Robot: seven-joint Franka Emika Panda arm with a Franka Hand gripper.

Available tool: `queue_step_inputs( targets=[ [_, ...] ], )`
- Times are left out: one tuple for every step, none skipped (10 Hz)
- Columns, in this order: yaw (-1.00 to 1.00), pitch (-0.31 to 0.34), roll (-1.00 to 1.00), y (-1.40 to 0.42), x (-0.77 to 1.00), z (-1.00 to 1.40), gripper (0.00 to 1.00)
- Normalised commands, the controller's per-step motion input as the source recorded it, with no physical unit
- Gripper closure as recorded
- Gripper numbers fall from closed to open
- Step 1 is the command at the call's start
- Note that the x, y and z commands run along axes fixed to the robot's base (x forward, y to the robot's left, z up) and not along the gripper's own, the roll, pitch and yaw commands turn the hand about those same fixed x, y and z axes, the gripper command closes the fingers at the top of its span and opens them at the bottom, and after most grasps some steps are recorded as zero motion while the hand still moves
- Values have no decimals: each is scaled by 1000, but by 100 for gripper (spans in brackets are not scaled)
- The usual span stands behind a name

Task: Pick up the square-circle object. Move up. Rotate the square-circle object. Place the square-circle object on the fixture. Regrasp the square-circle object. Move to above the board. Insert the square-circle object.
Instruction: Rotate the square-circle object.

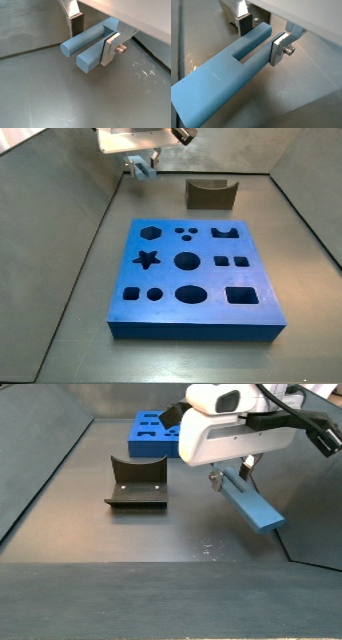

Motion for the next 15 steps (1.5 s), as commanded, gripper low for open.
queue_step_inputs(
  targets=[
    [-1000, 2, 0, 16, 13, -20, 100],
    [-1000, 2, 0, 16, 12, -20, 100],
    [-1000, 2, 0, 16, 12, -20, 100],
    [-1000, 2, 0, 16, 12, -20, 100],
    [-1000, 2, -1, 17, 12, -20, 100],
    [-1000, 2, -1, 16, 12, -20, 100],
    [-1000, 2, -1, 17, 12, -20, 100],
    [-1000, 2, -1, 17, 12, -20, 100],
    [-1000, 2, -1, 17, 12, -20, 100],
    [-1000, 2, -1, 17, 12, -20, 100],
    [-1000, 3, -1, 17, 12, -20, 100],
    [-1000, 3, -1, 17, 12, -20, 100],
    [-1000, 3, -1, 17, 12, -20, 100],
    [-1000, 3, -1, 17, 12, -20, 100],
    [-1000, 3, -1, 17, 12, -20, 100]
  ],
)
